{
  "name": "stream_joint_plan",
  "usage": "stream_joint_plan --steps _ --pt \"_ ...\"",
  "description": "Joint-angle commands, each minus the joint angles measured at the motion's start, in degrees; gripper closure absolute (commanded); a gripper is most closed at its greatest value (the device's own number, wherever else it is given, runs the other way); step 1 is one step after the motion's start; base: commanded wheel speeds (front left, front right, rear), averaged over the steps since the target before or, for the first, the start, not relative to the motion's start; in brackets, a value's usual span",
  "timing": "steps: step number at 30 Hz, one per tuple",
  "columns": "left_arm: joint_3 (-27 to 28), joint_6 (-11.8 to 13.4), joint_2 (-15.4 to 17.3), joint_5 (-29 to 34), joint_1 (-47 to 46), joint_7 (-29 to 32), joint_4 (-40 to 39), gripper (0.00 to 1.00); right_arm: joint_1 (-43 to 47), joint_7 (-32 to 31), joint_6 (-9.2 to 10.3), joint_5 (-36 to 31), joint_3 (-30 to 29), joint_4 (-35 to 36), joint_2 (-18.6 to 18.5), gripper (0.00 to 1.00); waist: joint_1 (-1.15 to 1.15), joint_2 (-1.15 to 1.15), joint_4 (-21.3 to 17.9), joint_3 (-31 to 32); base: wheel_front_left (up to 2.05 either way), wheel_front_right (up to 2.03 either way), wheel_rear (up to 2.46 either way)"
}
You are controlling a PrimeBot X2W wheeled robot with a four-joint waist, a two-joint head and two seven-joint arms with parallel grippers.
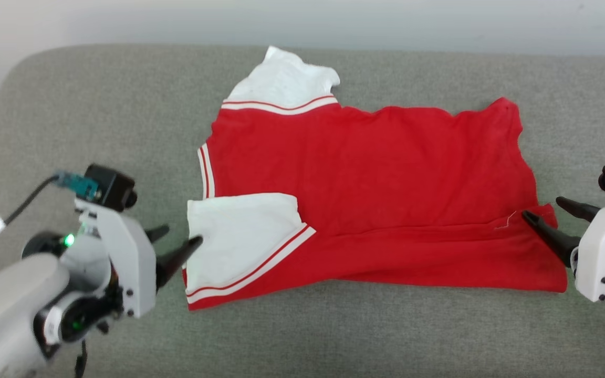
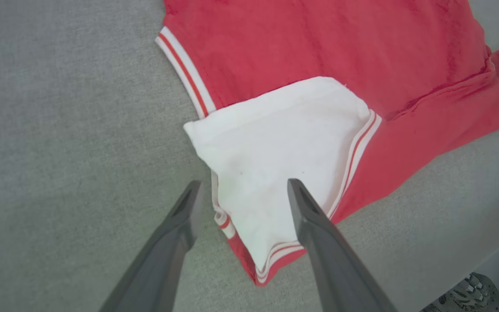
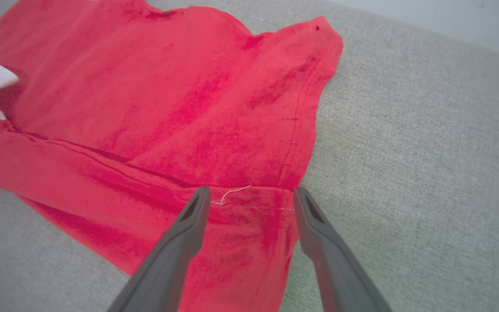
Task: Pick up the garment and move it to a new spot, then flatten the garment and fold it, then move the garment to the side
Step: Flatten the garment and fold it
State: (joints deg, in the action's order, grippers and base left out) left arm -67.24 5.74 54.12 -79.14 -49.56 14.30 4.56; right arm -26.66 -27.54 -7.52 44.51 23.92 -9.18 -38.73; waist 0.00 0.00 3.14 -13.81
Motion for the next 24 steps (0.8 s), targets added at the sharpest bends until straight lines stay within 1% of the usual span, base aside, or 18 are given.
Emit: stream_joint_plan --steps 1,5,11,16,22,24 --pt "-0.10 0.60 0.47 -0.57 1.27 -0.34 -0.57 0.00 1.21 0.73 0.06 -1.03 -0.62 0.76 0.28 0.00 0.00 0.00 -0.24 1.54 0.00 0.00 0.00" --pt "-0.44 2.27 2.04 -2.51 4.91 -1.36 -2.37 0.00 3.21 4.50 0.06 -3.93 -3.79 4.50 0.25 0.00 0.00 0.00 -1.04 2.46 0.00 0.00 0.00" --pt "-0.62 3.73 2.58 -5.47 9.25 -3.19 -3.50 0.00 8.74 7.76 0.06 -6.30 -11.10 9.70 2.17 0.00 0.00 0.00 -2.37 2.81 0.00 0.00 0.00" --pt "-1.31 4.36 1.82 -6.08 11.06 -3.16 -1.40 0.00 14.42 6.32 0.06 -8.46 -17.30 14.49 4.88 0.00 0.00 0.00 -3.70 2.28 0.00 0.00 0.00" --pt "-1.83 4.12 -0.43 -7.17 11.63 -1.97 4.11 0.00 20.44 2.74 0.06 -10.03 -23.62 20.85 9.24 0.00 0.00 0.00 -5.15 1.25 0.00 0.00 0.00" --pt "-2.01 3.70 -1.69 -7.88 11.63 -1.29 5.89 0.00 22.03 1.45 0.06 -10.46 -25.38 22.56 10.46 0.00 0.00 0.00 -5.47 0.96 0.00 0.00 0.00"
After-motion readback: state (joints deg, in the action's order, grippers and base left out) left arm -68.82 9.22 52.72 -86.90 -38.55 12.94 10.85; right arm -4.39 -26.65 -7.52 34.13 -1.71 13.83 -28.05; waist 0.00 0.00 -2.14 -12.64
